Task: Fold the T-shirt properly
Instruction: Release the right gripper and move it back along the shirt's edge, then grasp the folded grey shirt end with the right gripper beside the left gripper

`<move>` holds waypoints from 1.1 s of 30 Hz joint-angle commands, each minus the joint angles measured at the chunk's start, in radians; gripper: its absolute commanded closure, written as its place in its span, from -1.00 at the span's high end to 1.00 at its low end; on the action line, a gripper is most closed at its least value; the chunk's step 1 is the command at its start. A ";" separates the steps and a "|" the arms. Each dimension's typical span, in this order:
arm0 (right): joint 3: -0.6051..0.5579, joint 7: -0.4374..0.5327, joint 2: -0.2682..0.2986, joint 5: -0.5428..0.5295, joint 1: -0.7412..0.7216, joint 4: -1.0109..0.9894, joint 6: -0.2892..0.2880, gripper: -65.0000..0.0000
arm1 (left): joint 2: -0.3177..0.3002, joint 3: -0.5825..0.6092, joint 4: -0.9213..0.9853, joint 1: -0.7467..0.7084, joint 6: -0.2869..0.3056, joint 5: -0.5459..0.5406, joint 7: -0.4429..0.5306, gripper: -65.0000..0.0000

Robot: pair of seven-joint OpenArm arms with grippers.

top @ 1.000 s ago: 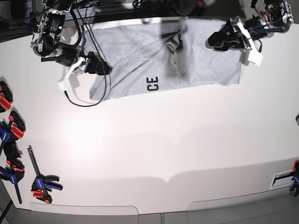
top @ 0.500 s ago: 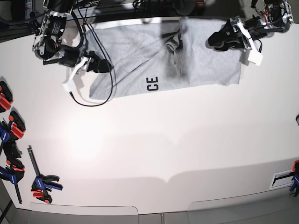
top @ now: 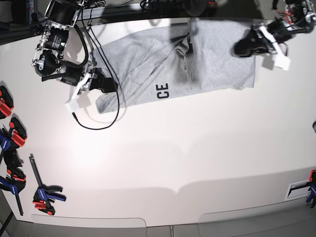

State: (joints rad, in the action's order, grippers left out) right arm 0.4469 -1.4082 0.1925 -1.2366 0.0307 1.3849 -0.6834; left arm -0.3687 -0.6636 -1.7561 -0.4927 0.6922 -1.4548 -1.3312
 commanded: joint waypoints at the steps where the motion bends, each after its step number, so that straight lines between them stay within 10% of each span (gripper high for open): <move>1: 0.002 0.012 -0.003 -0.039 -0.016 0.035 -0.015 -1.00 | -0.014 -0.043 -0.015 0.000 0.006 -0.029 0.025 -0.63; 15: -0.236 0.012 -0.208 -0.039 0.017 0.145 -0.015 -1.00 | -0.014 -0.179 0.188 -0.014 -0.038 0.608 0.415 -0.84; 26: -0.643 0.020 -0.350 0.068 0.019 0.145 -0.015 -1.00 | -0.014 -0.179 0.438 -0.008 -0.034 0.529 0.433 -0.89; 33: -0.883 0.336 -0.350 0.355 0.016 0.145 -0.015 -1.00 | -0.017 -0.179 0.438 -0.006 -0.034 0.507 0.427 -0.89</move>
State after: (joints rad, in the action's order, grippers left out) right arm -0.4366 -1.0843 -0.1467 -0.8402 0.0608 1.5120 -0.6853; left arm -0.3687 -0.8371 -1.3106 -0.4923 0.6590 -0.9466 -0.8967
